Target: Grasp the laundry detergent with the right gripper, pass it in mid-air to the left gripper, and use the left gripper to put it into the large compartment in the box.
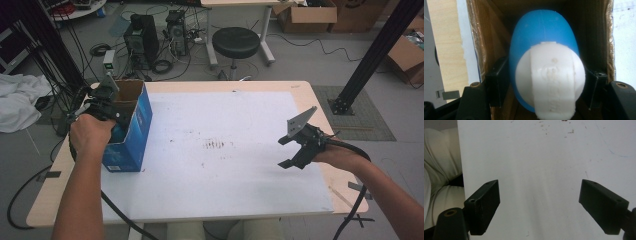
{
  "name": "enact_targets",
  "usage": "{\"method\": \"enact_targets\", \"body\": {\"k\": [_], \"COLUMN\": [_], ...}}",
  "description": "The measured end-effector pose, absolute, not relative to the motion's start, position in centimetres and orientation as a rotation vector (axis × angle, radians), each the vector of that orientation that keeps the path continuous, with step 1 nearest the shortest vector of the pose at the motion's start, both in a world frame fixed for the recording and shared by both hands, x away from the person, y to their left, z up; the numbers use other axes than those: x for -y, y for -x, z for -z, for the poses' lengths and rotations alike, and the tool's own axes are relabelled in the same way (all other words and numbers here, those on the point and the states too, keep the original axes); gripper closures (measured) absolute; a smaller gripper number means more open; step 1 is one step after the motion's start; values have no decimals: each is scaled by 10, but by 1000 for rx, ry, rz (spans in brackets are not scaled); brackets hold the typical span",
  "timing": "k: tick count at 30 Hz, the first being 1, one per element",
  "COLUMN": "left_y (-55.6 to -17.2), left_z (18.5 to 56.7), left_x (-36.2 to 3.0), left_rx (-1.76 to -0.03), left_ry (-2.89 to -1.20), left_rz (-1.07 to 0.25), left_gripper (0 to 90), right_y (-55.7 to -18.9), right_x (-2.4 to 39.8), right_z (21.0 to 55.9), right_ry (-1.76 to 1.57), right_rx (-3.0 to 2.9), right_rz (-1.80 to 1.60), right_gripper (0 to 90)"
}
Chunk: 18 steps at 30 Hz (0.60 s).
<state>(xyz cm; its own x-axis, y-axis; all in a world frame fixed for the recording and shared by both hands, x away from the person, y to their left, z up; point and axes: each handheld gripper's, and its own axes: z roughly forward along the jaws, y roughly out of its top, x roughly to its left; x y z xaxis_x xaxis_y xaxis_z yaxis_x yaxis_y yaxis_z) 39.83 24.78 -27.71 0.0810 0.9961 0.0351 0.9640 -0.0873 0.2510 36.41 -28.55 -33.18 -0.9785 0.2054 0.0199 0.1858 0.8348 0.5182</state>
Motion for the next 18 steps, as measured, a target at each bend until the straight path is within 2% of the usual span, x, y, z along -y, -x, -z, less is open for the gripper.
{"method": "enact_targets", "body": {"k": [18], "left_y": [-391], "left_z": [262], "left_x": [-252], "left_rx": [-1992], "left_ry": [-2144], "left_rz": [-292], "left_gripper": [300], "right_y": [-361], "right_x": [281], "right_z": [328], "right_ry": [-300], "right_rx": [-2967], "right_rz": [-848], "right_gripper": [168]}}
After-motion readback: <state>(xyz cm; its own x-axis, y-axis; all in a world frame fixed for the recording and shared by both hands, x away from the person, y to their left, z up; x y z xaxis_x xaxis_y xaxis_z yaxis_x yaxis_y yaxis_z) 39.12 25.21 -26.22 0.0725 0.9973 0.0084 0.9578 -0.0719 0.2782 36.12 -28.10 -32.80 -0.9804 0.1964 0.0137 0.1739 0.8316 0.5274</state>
